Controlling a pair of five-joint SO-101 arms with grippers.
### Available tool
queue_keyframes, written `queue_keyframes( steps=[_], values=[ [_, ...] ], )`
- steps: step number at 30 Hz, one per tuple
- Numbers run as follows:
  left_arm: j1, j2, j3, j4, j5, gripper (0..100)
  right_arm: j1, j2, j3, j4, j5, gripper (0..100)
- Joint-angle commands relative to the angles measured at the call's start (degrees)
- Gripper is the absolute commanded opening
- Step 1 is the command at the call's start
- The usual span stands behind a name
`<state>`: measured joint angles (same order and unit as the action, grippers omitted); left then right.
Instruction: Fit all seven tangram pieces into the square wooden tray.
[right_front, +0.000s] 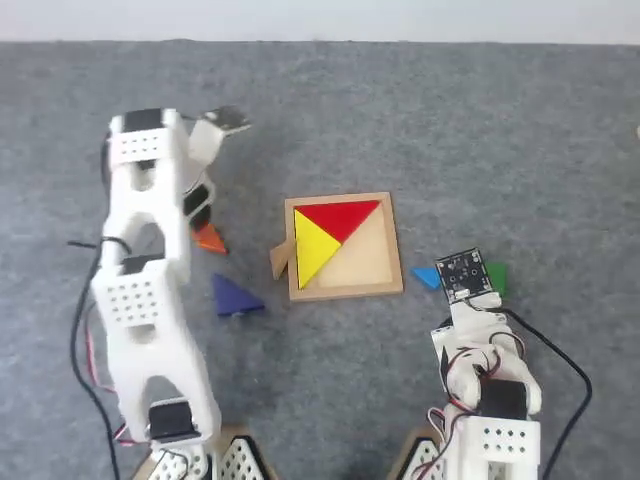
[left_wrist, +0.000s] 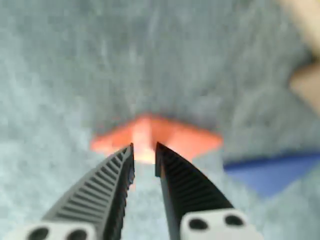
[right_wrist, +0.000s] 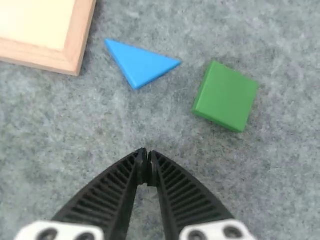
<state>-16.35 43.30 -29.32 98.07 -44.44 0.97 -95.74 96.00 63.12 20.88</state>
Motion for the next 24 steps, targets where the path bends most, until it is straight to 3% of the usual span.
queue_keyframes(
  steps=[1, 5, 14, 18, 24],
  values=[
    [-2.0, -12.2, 8.0, 2.6, -3.2, 6, -0.1, -0.7, 0.9, 0.1, 0.5, 0.8],
    [-3.4, -22.5, 15.3, -0.4, -3.7, 7, -0.1, -0.7, 0.9, 0.1, 0.5, 0.8],
    [-0.8, -27.8, 36.6, -24.3, -3.9, 17, -0.1, -0.7, 0.9, 0.1, 0.5, 0.8],
    [3.3, -27.3, 39.5, -31.2, -3.7, 17, -0.1, -0.7, 0.9, 0.1, 0.5, 0.8],
    [4.4, -27.3, 39.5, -34.9, -3.6, 20, -0.1, -0.7, 0.9, 0.1, 0.5, 0.8]
  ],
)
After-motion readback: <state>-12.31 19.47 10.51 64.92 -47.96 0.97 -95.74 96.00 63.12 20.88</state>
